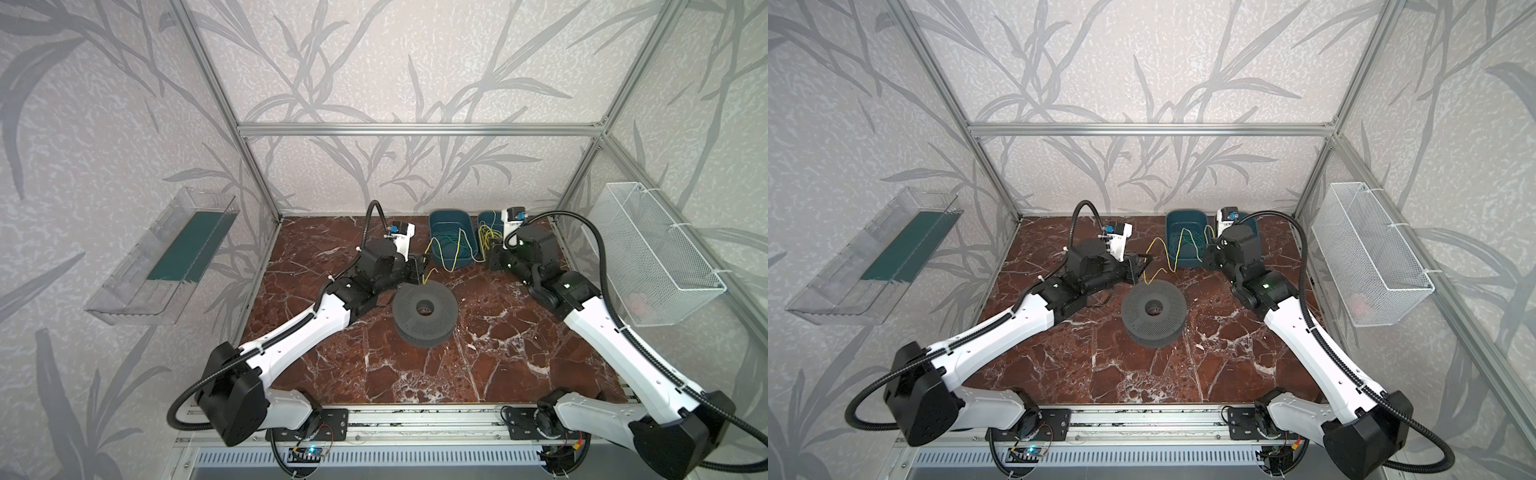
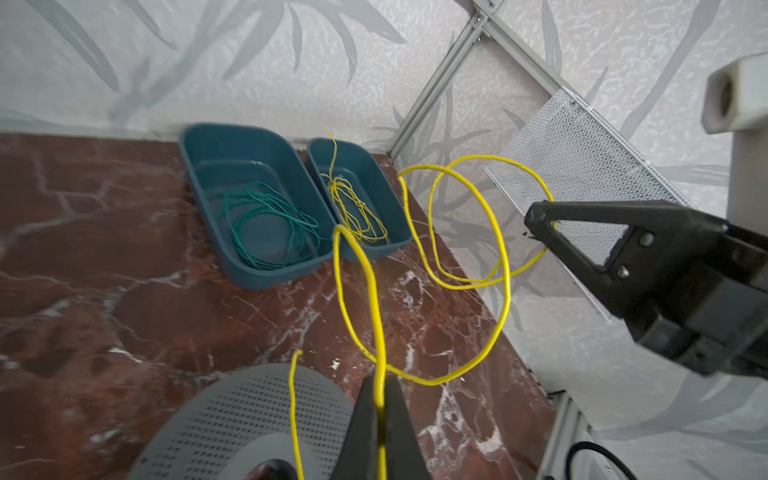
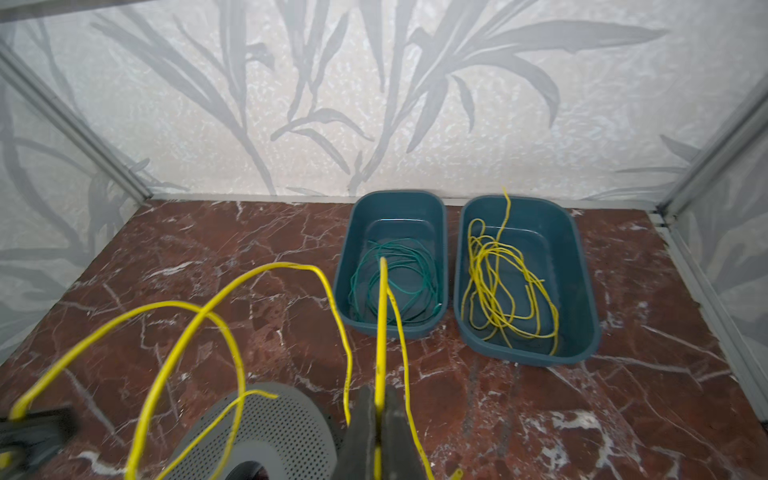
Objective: Wrap the cables
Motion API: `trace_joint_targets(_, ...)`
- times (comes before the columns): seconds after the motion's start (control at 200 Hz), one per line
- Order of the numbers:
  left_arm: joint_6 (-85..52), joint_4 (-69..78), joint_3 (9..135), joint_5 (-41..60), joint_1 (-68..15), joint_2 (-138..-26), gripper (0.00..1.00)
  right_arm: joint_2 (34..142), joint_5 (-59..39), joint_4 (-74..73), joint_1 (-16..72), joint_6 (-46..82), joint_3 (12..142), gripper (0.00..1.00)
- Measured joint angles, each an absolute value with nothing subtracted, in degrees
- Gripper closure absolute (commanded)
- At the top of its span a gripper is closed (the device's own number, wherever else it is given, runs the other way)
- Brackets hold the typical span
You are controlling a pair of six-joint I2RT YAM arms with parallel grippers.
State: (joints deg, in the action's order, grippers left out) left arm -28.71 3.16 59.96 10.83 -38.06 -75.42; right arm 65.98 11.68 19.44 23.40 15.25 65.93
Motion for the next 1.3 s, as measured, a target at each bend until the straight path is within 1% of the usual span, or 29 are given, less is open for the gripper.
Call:
trace_joint_targets(0.09, -26.0, 1.8, 57.8, 7.4, -36.5, -70.9, 1.0, 64.3, 11.2, 18.5, 17.8, 16.6, 64.3, 1.0)
trace_joint_targets(0.235, -24.3, 0.1, 54.9, 4.7, -31.4, -65.6, 1.0, 63.3, 9.9, 17.2, 10.0, 19.4, 63.2, 1.0)
trace_joint_targets(0.455, -24.0, -4.9, 51.9, 1.5, -23.5, -58.4, 1.0, 63.4, 9.5, 15.4, 3.8, 23.0, 63.0, 1.0)
trace_joint_targets(0.635, -23.3, -8.6, 50.9, 1.6, -16.6, -51.0, 1.0, 64.0, 8.1, 13.8, -1.0, 27.0, 62.0, 1.0)
trace_joint_targets(0.79, -22.0, -11.7, 50.8, 3.2, -12.7, -47.9, 1.0, 64.9, 5.2, 12.9, -3.6, 30.9, 61.8, 1.0)
trace_joint_targets(1.029, -21.4, -15.0, 50.1, 4.6, -7.5, -44.7, 1.0, 65.0, 1.1, 11.2, -4.8, 36.1, 60.3, 1.0)
trace_joint_targets(1.299, -22.5, -16.3, 50.1, 9.2, -1.3, -44.0, 1.0, 65.0, -6.6, 10.5, -8.0, 41.4, 58.8, 1.0)
